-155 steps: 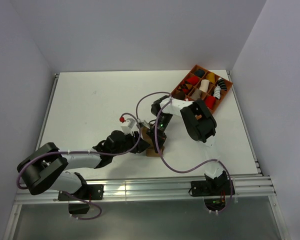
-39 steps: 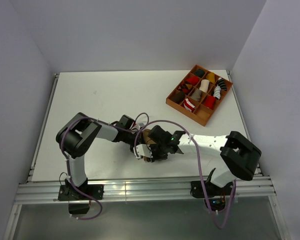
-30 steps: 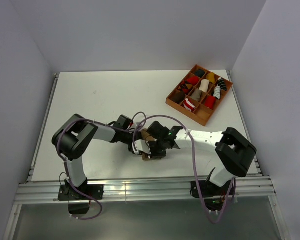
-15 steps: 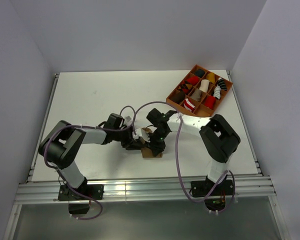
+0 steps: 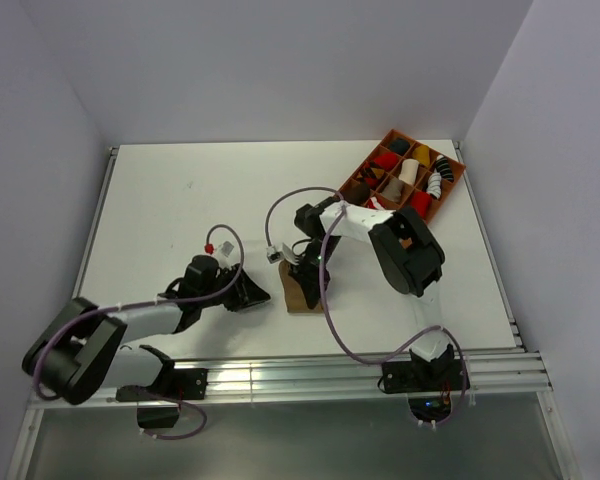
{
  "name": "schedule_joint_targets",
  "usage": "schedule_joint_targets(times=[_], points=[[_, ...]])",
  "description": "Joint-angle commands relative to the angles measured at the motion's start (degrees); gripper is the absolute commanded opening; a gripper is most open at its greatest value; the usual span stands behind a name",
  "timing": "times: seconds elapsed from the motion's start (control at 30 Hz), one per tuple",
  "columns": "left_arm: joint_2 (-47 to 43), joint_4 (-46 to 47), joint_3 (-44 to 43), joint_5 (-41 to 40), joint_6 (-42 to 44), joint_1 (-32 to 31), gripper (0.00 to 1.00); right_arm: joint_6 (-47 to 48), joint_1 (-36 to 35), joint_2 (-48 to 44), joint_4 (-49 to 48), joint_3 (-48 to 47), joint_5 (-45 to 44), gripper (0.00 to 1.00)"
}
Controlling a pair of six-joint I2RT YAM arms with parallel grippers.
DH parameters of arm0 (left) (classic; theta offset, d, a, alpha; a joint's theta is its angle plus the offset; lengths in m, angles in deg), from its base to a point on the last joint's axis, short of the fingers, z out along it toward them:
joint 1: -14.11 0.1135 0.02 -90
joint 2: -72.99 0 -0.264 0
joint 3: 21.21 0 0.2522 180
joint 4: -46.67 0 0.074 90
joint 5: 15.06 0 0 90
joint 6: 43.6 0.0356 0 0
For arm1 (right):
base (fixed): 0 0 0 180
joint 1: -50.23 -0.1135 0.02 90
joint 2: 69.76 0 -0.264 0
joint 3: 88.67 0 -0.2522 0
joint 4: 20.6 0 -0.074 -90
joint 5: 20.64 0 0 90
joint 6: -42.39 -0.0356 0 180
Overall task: Roll the socks
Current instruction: Roll the sock at the center of the board.
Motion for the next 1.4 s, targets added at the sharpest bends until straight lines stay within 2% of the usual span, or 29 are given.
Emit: schedule_joint_targets(times=[0.0,0.2,0.33,0.53,0.8,1.07,1.37], points=[[-8.3,7.5,2.5,-9.9,1.7,-2.3,0.37,0.5,0.9,5.1,4.9,-3.6,-3.0,0.18],[-18.7,5.5,3.0,-22.2,10.7,-11.1,0.41,0.8,1.9,10.4,10.8,-9.4,-0.8,0.18],[-18.1,3.1,-0.5,-24.6,19.0,-14.7,0.42,2.2,2.9,13.5,15.1,-12.4,0.7,0.18],[-8.8,3.1,-6.8,-20.4,25.0,-16.5,0.43,2.6,3.9,15.4,17.2,-13.8,2.2,0.18],[4.1,3.2,-13.8,-13.5,28.6,-18.3,0.42,1.7,4.3,16.3,17.2,-12.2,2.4,0.17],[8.5,4.1,-15.3,-8.6,29.6,-18.6,0.44,0.7,5.3,16.7,16.3,-10.5,2.9,0.17],[13.8,10.1,-15.2,-3.6,27.6,-18.6,0.45,2.2,6.7,18.1,18.8,-11.4,4.8,0.17]])
